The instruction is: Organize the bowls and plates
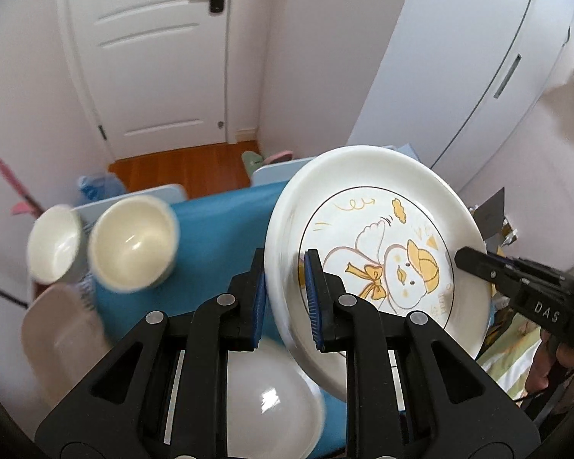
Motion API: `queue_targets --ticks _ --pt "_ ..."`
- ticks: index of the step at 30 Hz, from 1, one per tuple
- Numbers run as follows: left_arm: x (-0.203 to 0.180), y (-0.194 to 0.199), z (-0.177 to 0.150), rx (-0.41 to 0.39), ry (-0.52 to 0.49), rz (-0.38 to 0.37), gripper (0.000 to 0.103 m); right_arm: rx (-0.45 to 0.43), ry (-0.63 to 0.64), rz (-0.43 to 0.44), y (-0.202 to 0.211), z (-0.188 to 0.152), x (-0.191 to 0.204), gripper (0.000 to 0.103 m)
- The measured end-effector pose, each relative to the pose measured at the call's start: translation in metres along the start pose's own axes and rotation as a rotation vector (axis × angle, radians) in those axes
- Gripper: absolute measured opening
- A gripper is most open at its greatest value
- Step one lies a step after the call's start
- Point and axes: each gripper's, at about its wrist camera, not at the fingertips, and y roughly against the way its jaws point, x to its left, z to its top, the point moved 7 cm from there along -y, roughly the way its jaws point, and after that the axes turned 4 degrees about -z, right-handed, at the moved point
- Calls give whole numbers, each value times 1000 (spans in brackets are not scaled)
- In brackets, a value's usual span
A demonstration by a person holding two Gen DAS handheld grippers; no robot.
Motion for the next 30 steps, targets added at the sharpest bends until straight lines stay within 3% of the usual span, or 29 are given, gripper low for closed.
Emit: queue_targets --ticks 9,13,17,23,30 --pt "48 32 -71 34 121 56 16 69 117 50 -6 -58 58 12" --pt "66 26 -111 79 179 95 17 107 194 47 -20 -84 73 12" --pt "82 15 -145 95 273 86 16 161 251 60 -41 -109 83 12" --pt "102 -2 -172 97 368 103 16 204 337 83 -67 -129 94 12" --pt "109 -17 -185 106 396 124 16 219 392 87 -83 -131 99 12"
